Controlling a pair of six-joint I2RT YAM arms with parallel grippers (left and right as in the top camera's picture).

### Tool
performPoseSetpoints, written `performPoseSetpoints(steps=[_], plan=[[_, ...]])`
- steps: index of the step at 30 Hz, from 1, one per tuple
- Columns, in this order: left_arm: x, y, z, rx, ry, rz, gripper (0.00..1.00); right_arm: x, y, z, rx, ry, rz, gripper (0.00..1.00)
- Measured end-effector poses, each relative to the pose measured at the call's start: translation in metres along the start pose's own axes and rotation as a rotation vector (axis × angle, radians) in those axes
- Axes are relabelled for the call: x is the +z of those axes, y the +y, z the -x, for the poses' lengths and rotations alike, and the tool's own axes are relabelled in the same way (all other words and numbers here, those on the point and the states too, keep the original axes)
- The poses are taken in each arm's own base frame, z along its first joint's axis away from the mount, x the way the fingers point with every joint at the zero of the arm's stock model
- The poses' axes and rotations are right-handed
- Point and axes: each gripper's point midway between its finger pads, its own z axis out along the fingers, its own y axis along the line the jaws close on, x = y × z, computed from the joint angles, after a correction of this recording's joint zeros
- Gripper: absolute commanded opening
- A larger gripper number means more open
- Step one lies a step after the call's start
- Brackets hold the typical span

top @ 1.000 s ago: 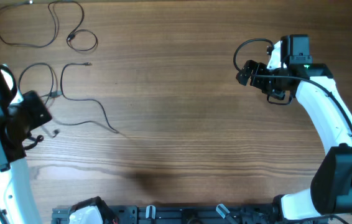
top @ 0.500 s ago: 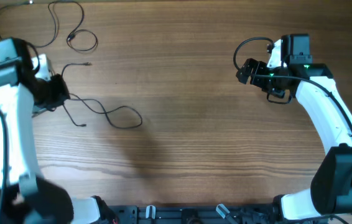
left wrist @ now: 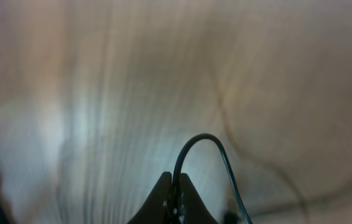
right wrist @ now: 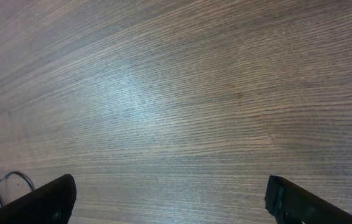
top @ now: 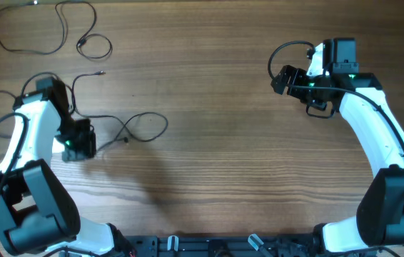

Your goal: Untangle cables

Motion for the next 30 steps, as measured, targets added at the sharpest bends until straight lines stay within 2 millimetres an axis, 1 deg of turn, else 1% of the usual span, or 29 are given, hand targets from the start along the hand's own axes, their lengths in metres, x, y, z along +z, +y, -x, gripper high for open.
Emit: performPoseSetpoints(steps=[1,2,3,4,5,6,7,8,9,10,11,12,14,15,16,17,19,21,22,23,25,28,30], plan=[[0.003,0.011,0.001,-0.080,-0.007,0.042,0.04,0.000,0.000,0.000,0.000,0.001,0.000,1.00],[0.006,0.028,0.002,-0.207,-0.025,0.106,0.08,0.000,0.000,0.000,0.000,0.000,0.000,1.00],[0.009,0.038,0.004,-0.324,-0.050,0.142,0.06,0.000,0.000,0.000,0.000,0.000,0.000,1.00],[0.011,0.041,0.005,-0.404,-0.066,0.150,0.07,0.000,0.000,0.000,0.000,0.000,0.000,1.00],[0.011,0.041,0.006,-0.481,-0.079,0.143,0.12,0.000,0.000,0.000,0.000,0.000,0.000,1.00],[0.013,0.034,0.008,-0.548,-0.085,0.109,0.27,0.000,0.000,0.000,0.000,0.000,0.000,1.00],[0.014,0.022,0.009,-0.593,-0.080,0.060,0.66,0.000,0.000,0.000,0.000,0.000,0.000,1.00],[0.014,0.014,0.010,-0.604,-0.077,0.026,0.87,0.000,0.000,0.000,0.000,-0.001,0.000,1.00],[0.014,0.006,0.010,-0.602,-0.068,-0.005,0.95,0.000,0.000,0.000,-0.001,-0.002,0.001,1.00],[0.014,-0.008,0.010,-0.588,-0.054,-0.061,1.00,0.000,0.000,0.001,-0.001,-0.003,0.001,1.00],[0.013,-0.028,0.010,-0.539,-0.038,-0.141,1.00,0.000,0.000,0.001,-0.001,-0.002,0.001,1.00],[0.011,-0.042,0.009,-0.475,-0.027,-0.198,1.00,0.000,0.000,0.000,-0.001,-0.002,0.001,1.00],[0.002,-0.078,0.004,-0.286,0.006,-0.339,1.00,0.000,0.000,0.000,0.000,0.000,0.000,1.00],[-0.005,-0.096,0.002,-0.199,0.016,-0.418,1.00,0.000,0.000,0.001,-0.001,-0.003,0.001,1.00],[-0.011,-0.105,0.000,-0.143,0.016,-0.461,1.00,0.000,0.000,0.001,-0.001,-0.002,0.001,1.00],[-0.022,-0.118,-0.003,-0.028,0.004,-0.534,1.00,0.000,0.000,0.001,-0.001,-0.002,0.001,1.00],[-0.037,-0.130,-0.007,0.098,-0.026,-0.610,1.00,0.000,0.000,0.001,-0.001,-0.002,0.001,1.00],[-0.061,-0.153,-0.012,0.266,-0.090,-0.740,1.00,0.001,0.000,0.001,-0.001,-0.003,0.001,1.00],[-0.074,-0.166,-0.015,0.377,-0.145,-0.812,1.00,0.003,0.000,0.001,-0.001,-0.002,0.000,1.00],[-0.082,-0.173,-0.017,0.465,-0.188,-0.848,1.00,0.004,-0.001,0.001,0.000,0.000,0.000,1.00],[-0.092,-0.181,-0.022,0.605,-0.261,-0.888,1.00,0.007,-0.003,0.000,0.004,0.009,-0.003,1.00],[-0.096,-0.184,-0.029,0.770,-0.343,-0.894,1.00,0.012,-0.004,-0.002,0.021,0.021,-0.008,1.00],[-0.100,-0.187,-0.030,0.842,-0.395,-0.904,1.00,0.013,-0.004,-0.003,0.026,0.025,-0.008,1.00]])
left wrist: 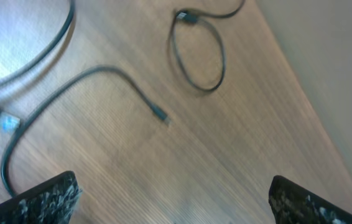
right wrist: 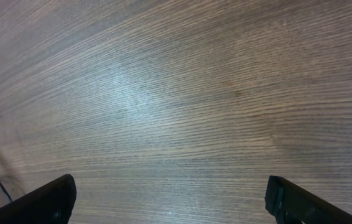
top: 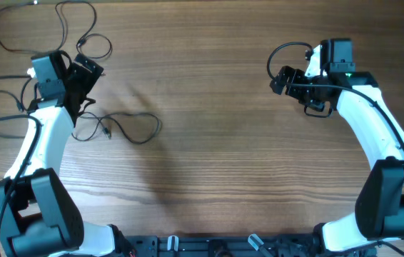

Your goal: Untangle cables

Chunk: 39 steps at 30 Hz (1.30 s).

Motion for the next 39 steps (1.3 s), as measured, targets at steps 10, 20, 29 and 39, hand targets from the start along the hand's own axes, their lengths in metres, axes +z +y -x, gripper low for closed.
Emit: performPoseSetpoints(steps=[10,20,29,39], plan=[[0.034,-0.013,0.024,0.602,-0.142,-0.038,0.92,0.002,0.005,-0.003,-0.004,0.008,0.004,1.00],[0.077,0.013,0.010,0.705,-0.113,0.010,0.82,0.002,0.005,-0.004,-0.003,0.011,0.003,1.00],[0.109,0.052,-0.009,0.640,-0.041,0.073,0.04,0.002,0.003,-0.009,0.030,0.029,-0.004,1.00],[0.106,0.051,0.030,0.565,-0.182,0.057,0.04,0.002,0.003,-0.009,0.037,0.029,-0.005,0.99]])
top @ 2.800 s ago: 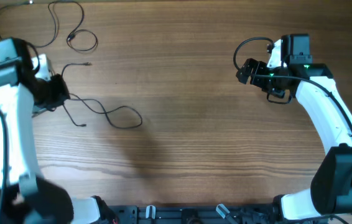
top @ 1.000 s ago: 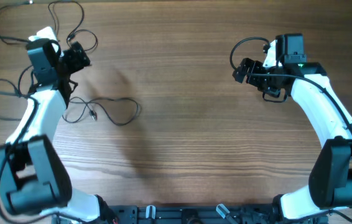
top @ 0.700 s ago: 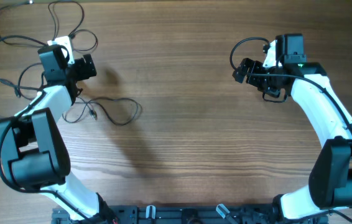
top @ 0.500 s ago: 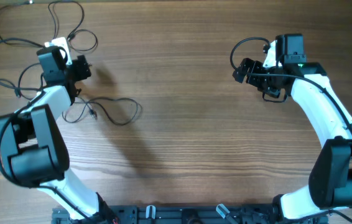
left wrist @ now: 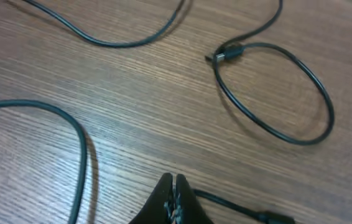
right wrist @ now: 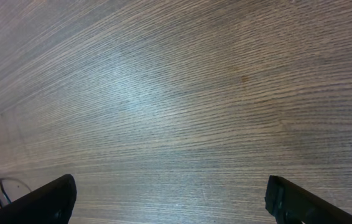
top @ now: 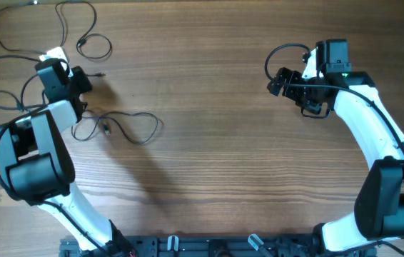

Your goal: Untangle cables

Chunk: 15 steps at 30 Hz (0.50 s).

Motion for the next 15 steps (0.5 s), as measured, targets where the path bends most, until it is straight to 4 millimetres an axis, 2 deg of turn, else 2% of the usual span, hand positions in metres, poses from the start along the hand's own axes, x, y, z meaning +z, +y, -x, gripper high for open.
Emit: performPoseSetpoints(steps=[7,10,15], plan=[[0.000,0.020,-0.009,-0.027,0.032,0.093,0.04,0.000,0.000,0.000,0.000,0.000,0.000,0.99],[0.003,0.023,-0.026,-0.029,0.084,0.106,0.04,0.000,0.000,0.000,0.005,0.000,0.000,1.00],[0.002,0.025,-0.036,-0.101,0.146,0.121,0.04,0.001,0.003,-0.002,0.008,0.003,0.002,0.99]])
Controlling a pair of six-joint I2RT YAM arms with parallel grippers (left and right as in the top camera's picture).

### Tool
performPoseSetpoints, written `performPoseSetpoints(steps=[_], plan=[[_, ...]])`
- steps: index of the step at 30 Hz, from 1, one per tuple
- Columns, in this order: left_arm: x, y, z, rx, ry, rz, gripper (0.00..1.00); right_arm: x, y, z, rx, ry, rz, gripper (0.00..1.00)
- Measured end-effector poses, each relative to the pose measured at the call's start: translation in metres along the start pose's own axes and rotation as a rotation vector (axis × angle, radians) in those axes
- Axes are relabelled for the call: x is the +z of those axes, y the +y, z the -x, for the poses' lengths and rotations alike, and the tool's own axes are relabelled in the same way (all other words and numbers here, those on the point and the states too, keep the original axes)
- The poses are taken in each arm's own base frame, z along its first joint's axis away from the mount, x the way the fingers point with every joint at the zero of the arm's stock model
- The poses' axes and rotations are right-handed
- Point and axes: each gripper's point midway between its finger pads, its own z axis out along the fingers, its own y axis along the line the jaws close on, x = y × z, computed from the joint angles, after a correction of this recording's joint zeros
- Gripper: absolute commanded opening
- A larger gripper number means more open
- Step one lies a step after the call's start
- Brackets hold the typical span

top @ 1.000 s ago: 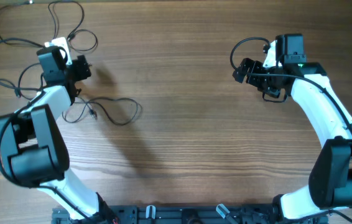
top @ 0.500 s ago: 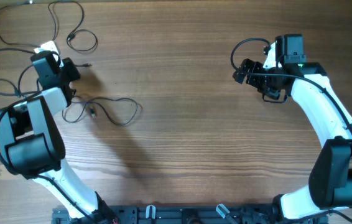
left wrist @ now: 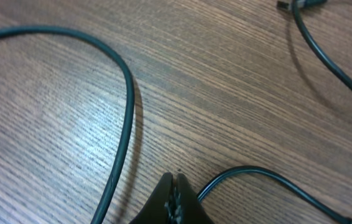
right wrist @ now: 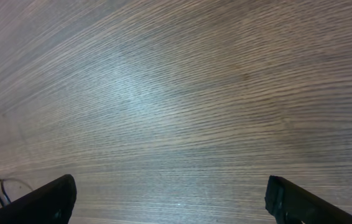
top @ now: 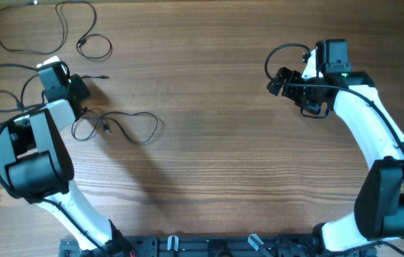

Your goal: Untangle cables

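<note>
Thin black cables lie on the wooden table's left part. One (top: pixel 59 32) coils at the far left corner. Another (top: pixel 134 128) loops nearer the middle, its plug end (top: pixel 103 73) lying beside my left gripper (top: pixel 76 89). In the left wrist view that gripper (left wrist: pixel 175 184) is shut low over the wood. A black cable (left wrist: pixel 257 171) comes out from the right side of its fingers. My right gripper (top: pixel 279 78) is at the far right, open (right wrist: pixel 171 198), with only bare wood between its fingers.
A thicker black cable (left wrist: pixel 126 106) curves across the wood left of the left gripper's fingers. Another loop (left wrist: pixel 325 56) crosses the upper right of the left wrist view. A large dark loop lies at the table's left edge beside the left arm.
My left gripper, still shut, has shifted a little nearer and lower over the wood. The plug-ended loop now sits at the top right edge of its view. The right arm has not moved.
First my left gripper was shut on a black cable at mid-left. Then it was open at the far left, and the cable's loop lay further left. Later it was shut again beside the cable's plug end, where it stays. The right gripper stayed open throughout.
</note>
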Motion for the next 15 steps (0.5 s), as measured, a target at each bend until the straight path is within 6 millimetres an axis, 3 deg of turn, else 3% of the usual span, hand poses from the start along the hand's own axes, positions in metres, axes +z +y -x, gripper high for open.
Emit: performPoseSetpoints(steps=[3,8,11,15], plan=[[-0.001,-0.008,-0.003,-0.049,0.031,-0.056,0.04,0.002,0.008,-0.005,-0.018,0.009,0.007,1.00],[-0.008,-0.044,-0.014,-0.074,0.094,-0.250,0.04,0.007,0.025,-0.013,-0.063,0.020,0.023,1.00],[-0.014,-0.063,-0.023,-0.065,0.139,-0.314,0.04,0.007,0.028,-0.015,-0.071,0.021,0.026,1.00],[-0.021,-0.073,-0.033,-0.060,0.193,-0.350,0.04,0.008,0.025,-0.013,-0.072,0.013,0.010,1.00]])
